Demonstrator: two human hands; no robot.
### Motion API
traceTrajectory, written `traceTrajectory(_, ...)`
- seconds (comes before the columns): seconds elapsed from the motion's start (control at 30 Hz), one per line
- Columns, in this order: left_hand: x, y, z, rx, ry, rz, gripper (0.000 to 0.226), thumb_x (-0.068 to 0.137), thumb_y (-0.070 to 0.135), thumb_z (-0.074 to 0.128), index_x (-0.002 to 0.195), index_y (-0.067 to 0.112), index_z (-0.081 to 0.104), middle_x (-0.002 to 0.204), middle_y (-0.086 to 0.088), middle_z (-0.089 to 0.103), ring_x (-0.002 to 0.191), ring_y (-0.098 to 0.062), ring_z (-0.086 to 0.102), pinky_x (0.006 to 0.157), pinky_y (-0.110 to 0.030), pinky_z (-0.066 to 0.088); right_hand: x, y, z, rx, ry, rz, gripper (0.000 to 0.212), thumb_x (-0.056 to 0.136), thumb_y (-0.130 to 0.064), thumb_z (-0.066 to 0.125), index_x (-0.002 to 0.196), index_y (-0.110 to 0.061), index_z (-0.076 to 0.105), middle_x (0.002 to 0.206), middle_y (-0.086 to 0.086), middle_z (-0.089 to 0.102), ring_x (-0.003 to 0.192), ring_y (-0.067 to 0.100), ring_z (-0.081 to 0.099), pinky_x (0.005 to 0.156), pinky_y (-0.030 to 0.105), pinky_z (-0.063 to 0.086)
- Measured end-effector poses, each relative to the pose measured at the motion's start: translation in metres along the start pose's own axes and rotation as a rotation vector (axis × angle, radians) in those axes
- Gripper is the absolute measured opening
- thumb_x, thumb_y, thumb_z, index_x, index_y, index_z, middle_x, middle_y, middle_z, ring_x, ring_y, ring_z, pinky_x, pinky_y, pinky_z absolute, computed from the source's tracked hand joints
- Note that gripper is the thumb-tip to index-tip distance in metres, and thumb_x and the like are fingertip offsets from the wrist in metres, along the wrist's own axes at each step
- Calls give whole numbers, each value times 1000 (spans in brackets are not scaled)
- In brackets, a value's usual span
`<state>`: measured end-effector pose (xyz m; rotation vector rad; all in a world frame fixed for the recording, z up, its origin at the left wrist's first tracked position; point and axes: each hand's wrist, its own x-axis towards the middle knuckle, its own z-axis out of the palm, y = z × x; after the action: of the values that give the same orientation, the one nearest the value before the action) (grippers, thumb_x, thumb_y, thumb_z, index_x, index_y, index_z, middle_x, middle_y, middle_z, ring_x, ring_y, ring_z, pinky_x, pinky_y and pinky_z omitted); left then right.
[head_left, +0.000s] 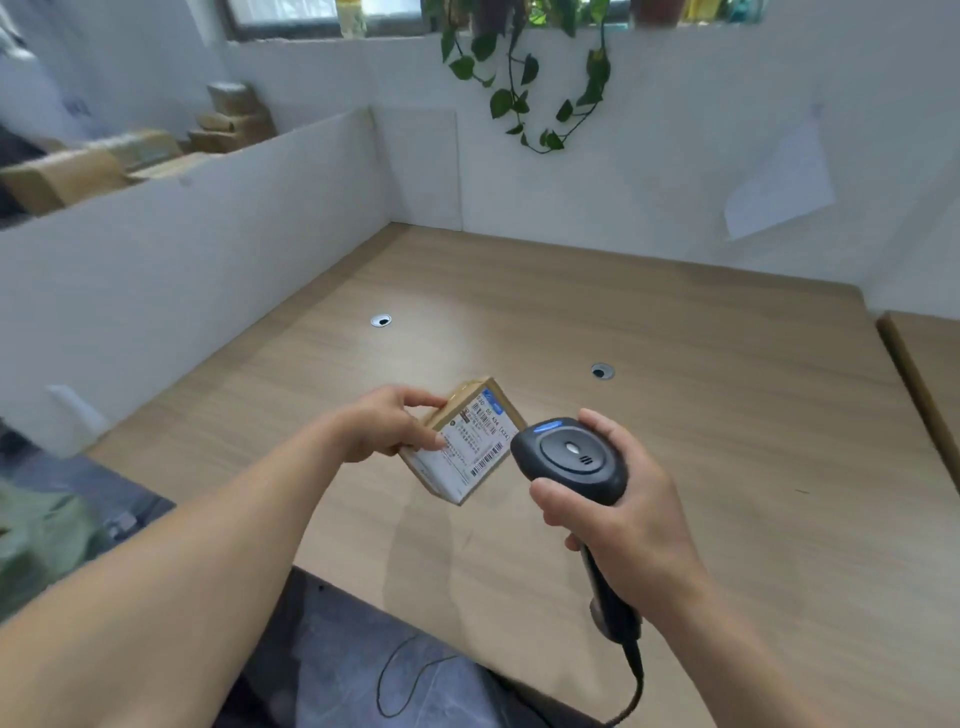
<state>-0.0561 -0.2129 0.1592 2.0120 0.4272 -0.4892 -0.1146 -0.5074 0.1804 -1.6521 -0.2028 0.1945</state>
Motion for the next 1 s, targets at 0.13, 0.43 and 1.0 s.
traceTrajectory(0.13, -44, 37, -45, 63, 3, 24, 57, 87, -3, 71, 134, 26, 62, 109, -12, 76, 100, -24, 71, 82, -33, 50, -7, -16, 10, -44, -133, -75, 70, 48, -46, 86, 110, -54, 55, 102, -23, 74, 89, 5, 74, 70, 24, 55)
traceTrajectory(0.43, -118, 76, -82, 143, 121, 56, 49, 88, 1, 73, 129, 27, 68, 107, -5, 77, 104, -23, 73, 88, -40, 60, -24, -48, 28, -83, -266, -192, 64, 64, -19, 95, 105, -50, 56, 100, -23, 73, 95, -8, 68, 74, 4, 49)
traceTrajectory(1.0, -171, 55, -74, -42, 355, 100, 84, 79, -2, 78, 145, 33, 39, 117, -18, 69, 109, -33, 69, 97, -52, 56, -33, -67, 43, 182, -303, -228, 76, 48, -45, 84, 120, -45, 59, 107, -11, 75, 87, 17, 76, 66, 28, 57)
